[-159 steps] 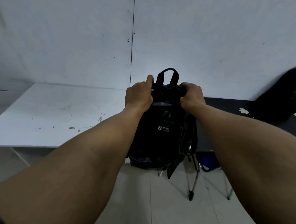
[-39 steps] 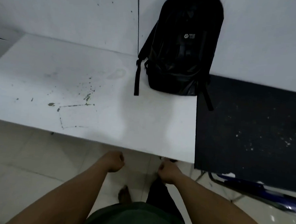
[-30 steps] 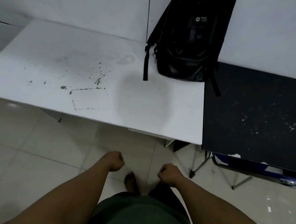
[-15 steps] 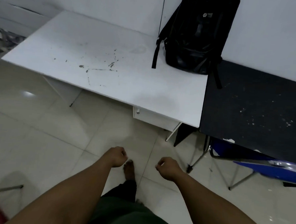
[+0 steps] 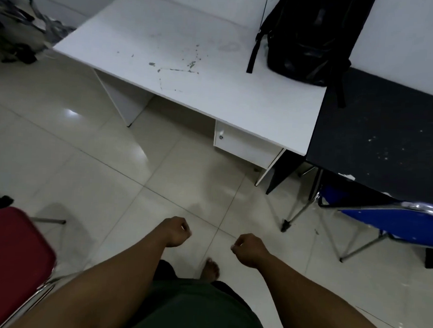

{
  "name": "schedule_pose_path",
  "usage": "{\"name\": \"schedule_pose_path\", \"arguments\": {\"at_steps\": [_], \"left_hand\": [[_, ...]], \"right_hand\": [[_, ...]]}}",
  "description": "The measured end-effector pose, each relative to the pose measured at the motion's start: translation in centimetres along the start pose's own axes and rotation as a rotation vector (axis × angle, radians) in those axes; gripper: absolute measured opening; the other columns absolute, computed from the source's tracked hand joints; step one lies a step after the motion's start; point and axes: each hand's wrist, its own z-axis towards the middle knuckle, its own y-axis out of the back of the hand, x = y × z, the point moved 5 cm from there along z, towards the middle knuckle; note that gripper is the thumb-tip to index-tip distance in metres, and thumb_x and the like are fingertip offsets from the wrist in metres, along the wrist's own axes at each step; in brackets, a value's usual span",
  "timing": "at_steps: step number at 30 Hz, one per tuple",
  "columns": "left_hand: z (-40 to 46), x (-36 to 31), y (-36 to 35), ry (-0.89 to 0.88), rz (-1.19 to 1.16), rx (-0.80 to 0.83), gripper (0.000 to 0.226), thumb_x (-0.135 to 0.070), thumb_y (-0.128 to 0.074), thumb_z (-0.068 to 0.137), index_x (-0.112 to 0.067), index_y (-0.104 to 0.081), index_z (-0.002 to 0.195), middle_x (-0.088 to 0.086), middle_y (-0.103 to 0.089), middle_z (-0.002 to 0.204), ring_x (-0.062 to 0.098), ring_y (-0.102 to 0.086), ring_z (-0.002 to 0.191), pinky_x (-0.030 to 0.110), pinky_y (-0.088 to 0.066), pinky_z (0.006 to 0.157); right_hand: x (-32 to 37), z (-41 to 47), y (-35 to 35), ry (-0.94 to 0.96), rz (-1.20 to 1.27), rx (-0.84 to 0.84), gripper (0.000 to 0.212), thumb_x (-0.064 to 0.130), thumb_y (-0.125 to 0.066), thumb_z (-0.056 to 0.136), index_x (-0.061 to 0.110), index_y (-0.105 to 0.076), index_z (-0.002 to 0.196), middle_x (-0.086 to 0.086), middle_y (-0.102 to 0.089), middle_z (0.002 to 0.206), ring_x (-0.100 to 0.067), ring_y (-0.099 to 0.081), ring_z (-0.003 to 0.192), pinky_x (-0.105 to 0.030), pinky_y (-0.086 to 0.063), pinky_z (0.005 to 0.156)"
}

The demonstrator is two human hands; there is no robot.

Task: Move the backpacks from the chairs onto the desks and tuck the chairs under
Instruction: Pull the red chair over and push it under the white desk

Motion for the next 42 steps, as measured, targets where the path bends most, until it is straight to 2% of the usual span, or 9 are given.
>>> {"name": "schedule_pose_path", "arguments": {"at_steps": [3, 8, 13, 17, 20, 23, 28, 37, 42], "left_hand": [[-1.3, 2.7, 0.0, 0.033, -0.049, -0.014, 0.023, -0.032, -0.059, 0.095, -0.015, -0.065, 0.11, 0.007, -0.064, 0.117, 0.021, -0.06, 0.105, 0.023, -0.046, 0.082], [-3.5, 7.5, -0.2, 0.063, -0.096, 0.002, 0.024, -0.031, -0.06, 0.094, -0.014, -0.065, 0.11, 0.007, -0.064, 0.117, 0.021, -0.06, 0.106, 0.027, -0.048, 0.087], [-5.3, 12.8, 0.9, 0.063, -0.114, 0.01, 0.024, -0.032, -0.061, 0.094, -0.014, -0.064, 0.109, 0.009, -0.065, 0.116, 0.022, -0.062, 0.106, 0.029, -0.05, 0.089], [-6.4, 18.2, 3.2, 0.031, -0.077, 0.011, 0.023, -0.033, -0.06, 0.094, -0.015, -0.063, 0.11, 0.008, -0.065, 0.116, 0.021, -0.061, 0.106, 0.029, -0.049, 0.089], [-7.3, 21.8, 4.8, 0.022, -0.09, 0.02, 0.025, -0.032, -0.059, 0.095, -0.014, -0.063, 0.111, 0.009, -0.065, 0.115, 0.025, -0.062, 0.107, 0.032, -0.05, 0.089], [-8.4, 26.4, 6.6, 0.015, -0.026, 0.029, 0.027, -0.031, -0.057, 0.096, -0.012, -0.063, 0.114, 0.01, -0.065, 0.117, 0.026, -0.061, 0.11, 0.035, -0.05, 0.094], [-10.3, 32.8, 8.2, 0.028, 0.082, 0.033, 0.031, -0.031, -0.056, 0.097, -0.009, -0.062, 0.117, 0.009, -0.062, 0.123, 0.023, -0.06, 0.112, 0.033, -0.048, 0.096], [-13.7, 37.0, 5.3, -0.004, 0.07, 0.027, 0.031, -0.032, -0.056, 0.096, -0.011, -0.061, 0.118, 0.007, -0.065, 0.12, 0.02, -0.06, 0.11, 0.029, -0.049, 0.091], [-17.6, 37.6, 2.3, -0.071, 0.077, -0.015, 0.025, -0.03, -0.057, 0.094, -0.014, -0.065, 0.111, 0.004, -0.065, 0.118, 0.02, -0.06, 0.109, 0.026, -0.045, 0.087]], "right_hand": [[0.3, -1.0, -2.5, -0.003, -0.039, 0.041, 0.037, 0.032, -0.057, 0.096, 0.005, -0.063, 0.121, -0.011, -0.063, 0.126, -0.025, -0.058, 0.115, -0.027, -0.047, 0.09], [1.6, -2.2, -6.4, -0.019, -0.085, 0.078, 0.03, 0.028, -0.06, 0.094, 0.005, -0.066, 0.112, -0.011, -0.067, 0.115, -0.024, -0.062, 0.108, -0.026, -0.048, 0.081], [4.9, -3.1, -9.9, -0.027, -0.07, 0.052, 0.032, 0.028, -0.056, 0.096, 0.006, -0.064, 0.117, -0.01, -0.064, 0.122, -0.022, -0.059, 0.111, -0.02, -0.043, 0.077], [9.5, -4.4, -14.4, -0.036, 0.003, 0.002, 0.034, 0.029, -0.056, 0.095, 0.006, -0.064, 0.118, -0.01, -0.065, 0.123, -0.023, -0.059, 0.113, -0.024, -0.046, 0.084], [12.9, -5.4, -18.4, -0.046, 0.09, -0.013, 0.029, 0.031, -0.059, 0.093, 0.008, -0.067, 0.11, -0.01, -0.068, 0.116, -0.025, -0.062, 0.108, -0.026, -0.049, 0.088], [16.6, -6.9, -23.7, -0.032, 0.185, 0.004, 0.024, 0.031, -0.062, 0.091, 0.011, -0.068, 0.101, -0.011, -0.07, 0.108, -0.027, -0.065, 0.102, -0.038, -0.054, 0.092], [19.9, -9.2, -29.3, -0.025, 0.228, 0.007, 0.027, 0.031, -0.063, 0.091, 0.009, -0.068, 0.104, -0.013, -0.07, 0.107, -0.022, -0.06, 0.088, -0.034, -0.054, 0.082], [19.0, -12.9, -33.0, -0.032, 0.18, -0.06, 0.016, 0.027, -0.062, 0.091, 0.012, -0.065, 0.094, -0.012, -0.07, 0.104, -0.028, -0.066, 0.099, -0.039, -0.055, 0.089], [17.3, -16.4, -36.7, -0.046, 0.164, -0.085, 0.011, 0.027, -0.061, 0.089, 0.017, -0.062, 0.084, -0.009, -0.071, 0.101, -0.024, -0.062, 0.086, -0.039, -0.055, 0.088]]}}
